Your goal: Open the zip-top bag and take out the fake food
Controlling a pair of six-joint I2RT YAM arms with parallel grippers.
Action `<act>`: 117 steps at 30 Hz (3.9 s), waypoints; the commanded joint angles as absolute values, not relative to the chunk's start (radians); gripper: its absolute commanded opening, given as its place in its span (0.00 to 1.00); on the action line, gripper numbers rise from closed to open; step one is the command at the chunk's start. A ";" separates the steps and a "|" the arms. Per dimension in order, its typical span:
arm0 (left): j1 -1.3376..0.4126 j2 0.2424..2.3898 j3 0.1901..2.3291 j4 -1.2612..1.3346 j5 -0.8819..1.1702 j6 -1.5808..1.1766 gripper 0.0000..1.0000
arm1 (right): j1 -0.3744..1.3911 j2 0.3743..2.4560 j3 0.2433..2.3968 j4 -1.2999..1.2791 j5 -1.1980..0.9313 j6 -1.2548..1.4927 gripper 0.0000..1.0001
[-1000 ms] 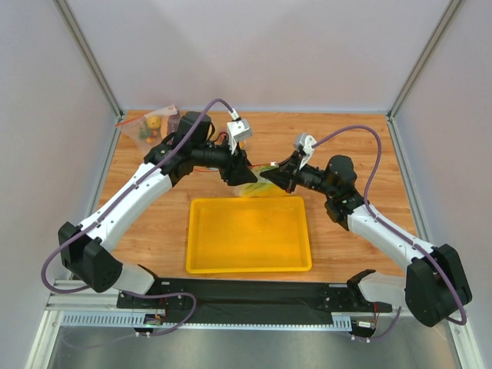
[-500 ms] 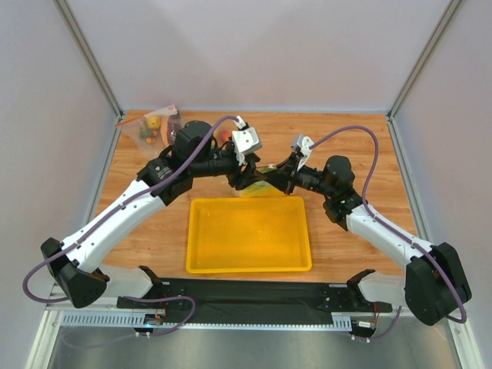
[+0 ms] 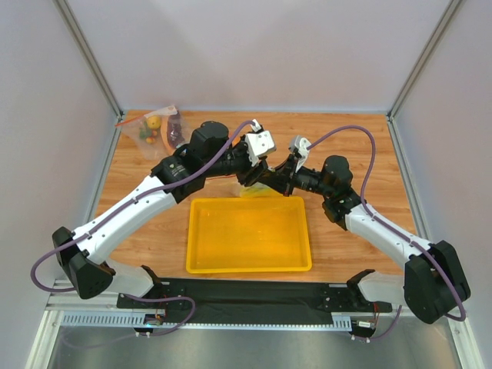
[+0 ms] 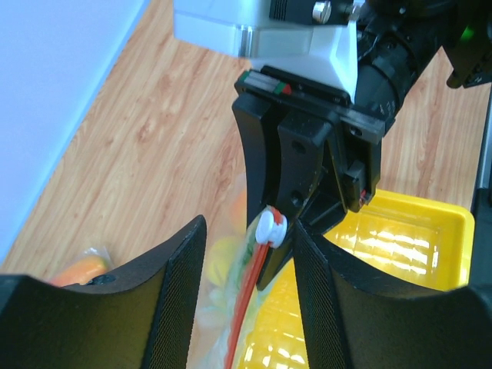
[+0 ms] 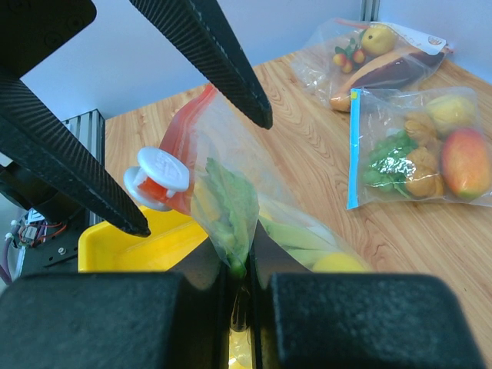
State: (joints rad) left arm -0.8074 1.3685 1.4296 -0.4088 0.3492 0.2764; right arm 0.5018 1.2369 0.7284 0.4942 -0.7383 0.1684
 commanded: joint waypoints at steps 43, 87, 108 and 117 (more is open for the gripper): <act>-0.831 1.364 1.445 -0.489 0.362 0.368 0.00 | 0.508 1.204 0.779 0.465 -0.761 0.169 0.00; -0.784 1.292 1.313 -0.534 0.261 0.370 0.00 | 0.397 1.101 0.779 0.382 -0.735 0.132 0.00; -0.769 1.175 1.239 -0.572 0.169 0.313 0.00 | 0.338 1.216 0.925 0.321 -0.525 0.141 0.00; -0.767 1.129 1.221 -0.583 0.135 0.299 0.00 | 0.304 1.287 0.946 0.353 -0.505 0.155 0.00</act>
State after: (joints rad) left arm -0.7692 1.1824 1.2247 -0.5430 0.1459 0.3264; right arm 0.3450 1.2633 0.9016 0.2897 -0.6022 0.1577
